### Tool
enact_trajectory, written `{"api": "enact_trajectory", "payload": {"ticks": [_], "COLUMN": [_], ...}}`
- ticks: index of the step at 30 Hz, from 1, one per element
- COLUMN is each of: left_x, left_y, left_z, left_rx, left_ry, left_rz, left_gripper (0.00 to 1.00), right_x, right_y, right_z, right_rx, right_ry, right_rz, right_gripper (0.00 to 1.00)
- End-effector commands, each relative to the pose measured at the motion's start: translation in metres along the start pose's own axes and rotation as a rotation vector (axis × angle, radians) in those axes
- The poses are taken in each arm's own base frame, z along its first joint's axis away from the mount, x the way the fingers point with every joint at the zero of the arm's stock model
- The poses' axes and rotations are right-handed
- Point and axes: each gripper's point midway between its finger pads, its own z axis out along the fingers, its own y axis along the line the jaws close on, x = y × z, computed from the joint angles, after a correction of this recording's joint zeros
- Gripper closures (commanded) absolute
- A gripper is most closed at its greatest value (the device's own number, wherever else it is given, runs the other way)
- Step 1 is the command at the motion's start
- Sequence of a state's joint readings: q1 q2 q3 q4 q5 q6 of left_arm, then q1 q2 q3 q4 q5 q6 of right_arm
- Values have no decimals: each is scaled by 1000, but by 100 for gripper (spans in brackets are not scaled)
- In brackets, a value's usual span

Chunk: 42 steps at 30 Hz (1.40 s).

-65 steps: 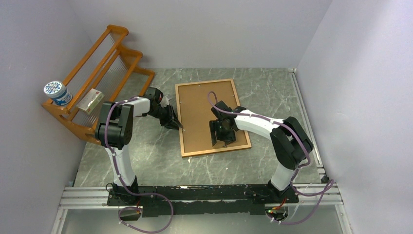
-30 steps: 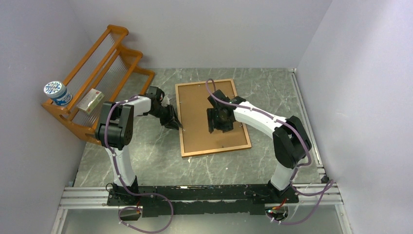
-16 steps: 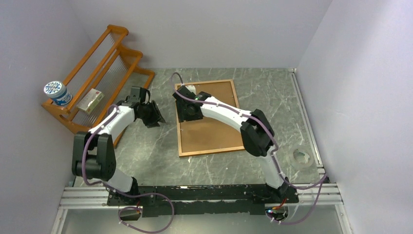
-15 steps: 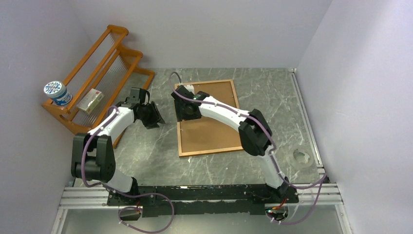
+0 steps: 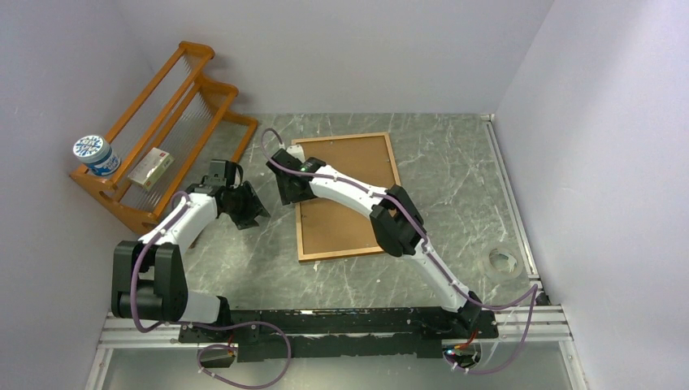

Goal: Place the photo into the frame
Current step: Turn over the photo frame at the center of the board.

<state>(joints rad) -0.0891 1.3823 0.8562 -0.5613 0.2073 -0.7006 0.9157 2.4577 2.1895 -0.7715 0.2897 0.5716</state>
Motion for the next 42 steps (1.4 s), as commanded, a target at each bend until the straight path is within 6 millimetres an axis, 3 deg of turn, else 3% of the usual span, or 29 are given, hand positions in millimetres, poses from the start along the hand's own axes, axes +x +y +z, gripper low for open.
{"api": "enact_trajectory", "payload": {"ticks": [1, 6, 11, 21, 28, 32, 42], "left_x": [3, 7, 11, 25, 48, 49, 53], "left_y": [-8, -8, -14, -42, -64, -83, -117], "left_z": [-2, 4, 8, 8, 4, -3, -18], "left_rx": [54, 66, 109, 328, 534, 663, 817], "left_ry": [6, 26, 50, 107, 222, 260, 335], "left_rz": [-20, -22, -21, 15, 32, 43, 69], "left_gripper": [49, 48, 44, 34, 28, 26, 45], "right_x": [-12, 4, 11, -17, -48, -60, -73], "right_y": [2, 0, -6, 12, 19, 21, 25], "right_z": [-5, 0, -2, -47, -90, -111, -135], "right_rx": [30, 66, 102, -4, -123, -186, -267], "right_ry": [-42, -4, 20, -13, -50, -59, -69], "right_rz": [-39, -70, -62, 49, 176, 240, 322], "right_gripper": [47, 53, 65, 100, 100, 100, 100]}}
